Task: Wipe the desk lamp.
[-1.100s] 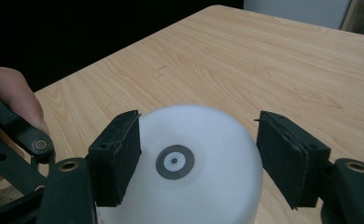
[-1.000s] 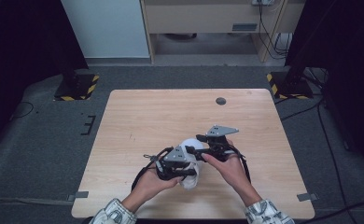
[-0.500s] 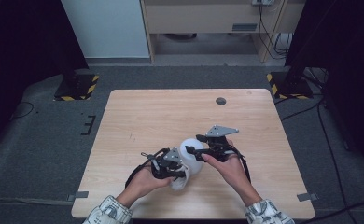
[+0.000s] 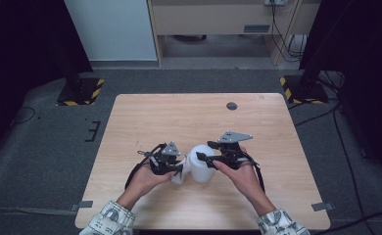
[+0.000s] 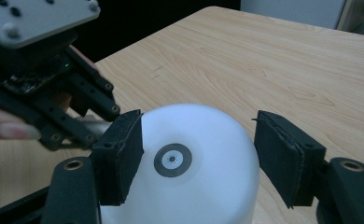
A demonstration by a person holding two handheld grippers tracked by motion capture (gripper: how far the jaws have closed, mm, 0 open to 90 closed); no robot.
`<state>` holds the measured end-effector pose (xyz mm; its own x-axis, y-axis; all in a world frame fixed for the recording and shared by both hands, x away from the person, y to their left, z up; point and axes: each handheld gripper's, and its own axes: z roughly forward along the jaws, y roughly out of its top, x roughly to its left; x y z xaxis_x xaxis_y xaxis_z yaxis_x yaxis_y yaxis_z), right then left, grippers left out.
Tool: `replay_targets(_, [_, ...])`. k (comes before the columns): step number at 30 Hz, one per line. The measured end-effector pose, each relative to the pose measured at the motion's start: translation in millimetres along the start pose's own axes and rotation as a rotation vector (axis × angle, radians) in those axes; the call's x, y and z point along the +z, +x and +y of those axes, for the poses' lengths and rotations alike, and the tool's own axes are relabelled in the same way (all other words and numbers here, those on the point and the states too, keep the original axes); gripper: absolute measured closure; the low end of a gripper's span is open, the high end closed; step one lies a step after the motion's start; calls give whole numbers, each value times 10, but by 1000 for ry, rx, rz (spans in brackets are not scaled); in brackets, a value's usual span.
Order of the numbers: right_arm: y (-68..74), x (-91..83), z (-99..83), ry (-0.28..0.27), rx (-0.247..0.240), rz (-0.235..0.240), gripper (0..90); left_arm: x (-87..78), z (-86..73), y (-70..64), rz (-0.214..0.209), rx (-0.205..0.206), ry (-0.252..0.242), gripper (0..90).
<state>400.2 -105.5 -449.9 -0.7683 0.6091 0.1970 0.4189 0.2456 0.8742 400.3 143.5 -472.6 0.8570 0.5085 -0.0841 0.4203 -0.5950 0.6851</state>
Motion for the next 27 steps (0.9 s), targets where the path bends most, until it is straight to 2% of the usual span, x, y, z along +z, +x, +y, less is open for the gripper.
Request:
replay_targets(7, [-20, 2, -9, -4, 9, 10, 335, 87, 59, 145, 8, -12, 4, 768])
replay_targets(14, [-19, 2, -8, -4, 7, 10, 336, 185, 158, 273, 9, -6, 0, 769])
replay_targets(27, [-10, -5, -7, -2, -2, 5, 338, 402, 327, 328, -3, 18, 15, 771])
